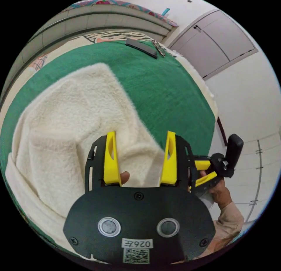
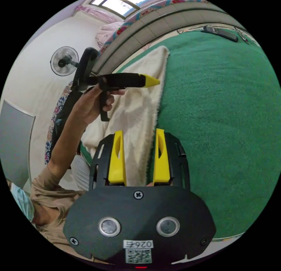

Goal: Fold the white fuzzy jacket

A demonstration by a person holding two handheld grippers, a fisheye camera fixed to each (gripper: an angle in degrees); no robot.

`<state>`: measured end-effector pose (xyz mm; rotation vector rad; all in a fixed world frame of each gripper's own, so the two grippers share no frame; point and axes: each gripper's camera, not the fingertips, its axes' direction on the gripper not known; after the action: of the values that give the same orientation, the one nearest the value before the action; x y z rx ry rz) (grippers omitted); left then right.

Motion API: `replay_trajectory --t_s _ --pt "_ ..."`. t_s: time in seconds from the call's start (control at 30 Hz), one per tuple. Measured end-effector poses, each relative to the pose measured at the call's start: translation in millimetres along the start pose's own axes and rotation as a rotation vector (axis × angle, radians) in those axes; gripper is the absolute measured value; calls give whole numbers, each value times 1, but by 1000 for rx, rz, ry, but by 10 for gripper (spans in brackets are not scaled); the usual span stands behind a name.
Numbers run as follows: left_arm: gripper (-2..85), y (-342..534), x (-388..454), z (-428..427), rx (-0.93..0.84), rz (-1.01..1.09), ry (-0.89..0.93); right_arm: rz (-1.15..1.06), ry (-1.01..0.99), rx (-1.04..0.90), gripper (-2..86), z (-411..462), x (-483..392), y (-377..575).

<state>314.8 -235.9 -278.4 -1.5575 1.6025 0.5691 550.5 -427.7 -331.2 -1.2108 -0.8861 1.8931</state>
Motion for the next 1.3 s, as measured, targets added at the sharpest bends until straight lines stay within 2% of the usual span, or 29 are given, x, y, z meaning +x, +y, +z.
replay_trajectory --t_s 0.1,0.17,0.3,0.37,0.4,0.43,0.47,0.5,0.53,0.67,0.73,0.83,1.0,1.13,1.23,1.3 --pt "218 -16 12 5 -49 -41 -120 -27 -119 -105 75 28 -5 4" --pt "233 -23 25 8 -92 -12 -178 -32 -111 -97 46 35 -9 7" --pt "225 -27 43 17 -149 74 -357 -84 -246 -20 10 33 -26 15" --pt "187 -29 44 13 -155 104 -381 -155 -173 0 4 31 -46 19" --pt "138 -29 42 10 -156 106 -379 -208 -89 3 1 31 -61 21" --pt "40 -28 35 -1 -132 102 -396 -231 -52 2 0 32 -68 23" --pt "38 -22 26 -15 -79 86 -467 -272 -1 4 0 35 -82 25" --pt "38 -20 20 -22 -68 98 -419 -301 22 11 -1 37 -95 27" --pt "36 -14 3 -40 -27 54 -282 -318 31 16 -1 38 -102 28" --pt "33 28 -61 -127 228 -21 95 -463 73 73 -3 44 -153 29" --pt "32 52 -85 -168 309 -9 174 -511 33 93 -4 51 -173 27" --pt "33 100 -124 -237 400 15 183 -570 -84 106 -7 71 -207 20" --pt "36 189 -196 -315 491 -49 56 -592 -300 9 14 159 -272 -12" --pt "50 259 -294 -324 463 -284 0 -537 -364 -191 57 260 -301 -34" --pt "59 307 -365 -289 383 -449 123 -471 -456 -373 84 329 -299 -38" --pt "39 337 -390 -278 442 -463 247 -398 -509 -408 85 350 -286 -35"
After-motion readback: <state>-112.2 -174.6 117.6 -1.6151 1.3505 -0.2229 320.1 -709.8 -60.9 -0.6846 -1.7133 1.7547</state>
